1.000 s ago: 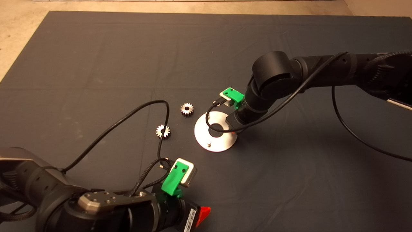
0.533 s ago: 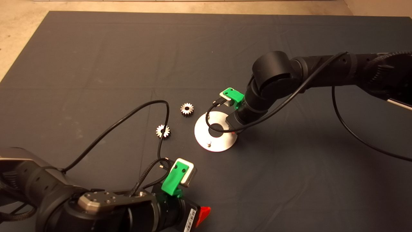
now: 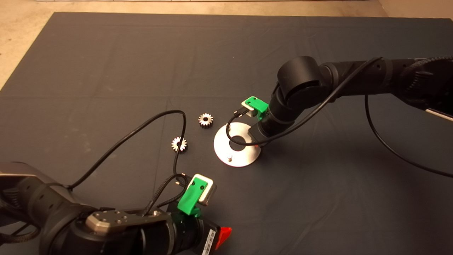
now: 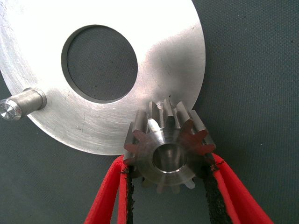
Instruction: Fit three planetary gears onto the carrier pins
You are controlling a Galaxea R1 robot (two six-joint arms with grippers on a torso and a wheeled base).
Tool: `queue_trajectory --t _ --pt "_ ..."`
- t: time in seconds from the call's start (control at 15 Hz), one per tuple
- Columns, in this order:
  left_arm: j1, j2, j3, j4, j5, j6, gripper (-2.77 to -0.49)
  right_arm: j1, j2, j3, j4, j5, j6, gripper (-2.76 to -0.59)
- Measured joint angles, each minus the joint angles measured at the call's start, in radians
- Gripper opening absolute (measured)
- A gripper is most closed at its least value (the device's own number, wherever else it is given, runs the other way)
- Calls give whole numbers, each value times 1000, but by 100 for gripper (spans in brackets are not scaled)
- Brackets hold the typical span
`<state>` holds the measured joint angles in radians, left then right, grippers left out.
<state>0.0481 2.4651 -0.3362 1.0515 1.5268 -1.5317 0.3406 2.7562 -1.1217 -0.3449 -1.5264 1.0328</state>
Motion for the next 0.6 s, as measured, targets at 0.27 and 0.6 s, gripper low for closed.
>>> queue_trajectory --t 0.27,0.6 --pt "0 0 0 0 0 0 -120 0 0 -6 0 0 -11 -255" --pt "-5 0 0 0 0 0 -120 0 1 -14 2 4 -14 -255"
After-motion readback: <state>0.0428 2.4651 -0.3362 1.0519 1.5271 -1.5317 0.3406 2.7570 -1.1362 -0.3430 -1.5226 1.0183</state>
